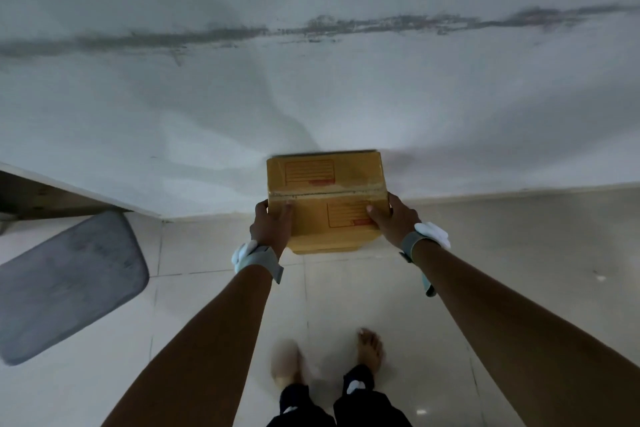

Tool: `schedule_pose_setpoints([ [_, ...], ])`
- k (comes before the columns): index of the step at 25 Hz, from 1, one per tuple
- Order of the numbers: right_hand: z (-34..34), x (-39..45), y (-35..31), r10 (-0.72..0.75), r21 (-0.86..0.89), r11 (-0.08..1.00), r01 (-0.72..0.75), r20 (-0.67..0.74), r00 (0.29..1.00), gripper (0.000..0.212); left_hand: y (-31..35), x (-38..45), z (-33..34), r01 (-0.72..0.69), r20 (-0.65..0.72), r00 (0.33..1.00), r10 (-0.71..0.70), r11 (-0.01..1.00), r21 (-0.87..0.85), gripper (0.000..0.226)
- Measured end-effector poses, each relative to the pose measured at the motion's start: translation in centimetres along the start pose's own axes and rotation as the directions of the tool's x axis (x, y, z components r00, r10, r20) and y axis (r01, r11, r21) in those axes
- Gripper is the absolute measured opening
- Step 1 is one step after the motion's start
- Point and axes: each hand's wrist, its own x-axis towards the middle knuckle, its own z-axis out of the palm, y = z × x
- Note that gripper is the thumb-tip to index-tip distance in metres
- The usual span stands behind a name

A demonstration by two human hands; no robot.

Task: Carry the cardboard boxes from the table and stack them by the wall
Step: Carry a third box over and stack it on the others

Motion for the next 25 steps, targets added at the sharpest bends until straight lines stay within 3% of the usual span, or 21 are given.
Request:
schedule_pose_setpoints([
  [14,4.4,4.6,3.2,0.009,0.022,1.000,-0.008,-0.043,0.999,0.060,-3.9,5.3,3.8,-0.004,-0.015,1.000,0.003,0.998,-0.055,0.054],
  [19,4.8,4.9,3.4,0.029,0.005,1.000,-0.028,-0.031,0.999,0.062,-3.8,5.3,3.6,0.004,0.038,0.999,-0.002,0.998,-0.060,0.056],
  [25,4.1,4.3,1.5,0.106,-0.007,0.994,-0.107,-0.042,0.993,0.065,-2.6,4.8,2.0,0.022,0.071,0.997,-0.027,0.998,0.066,0.073],
])
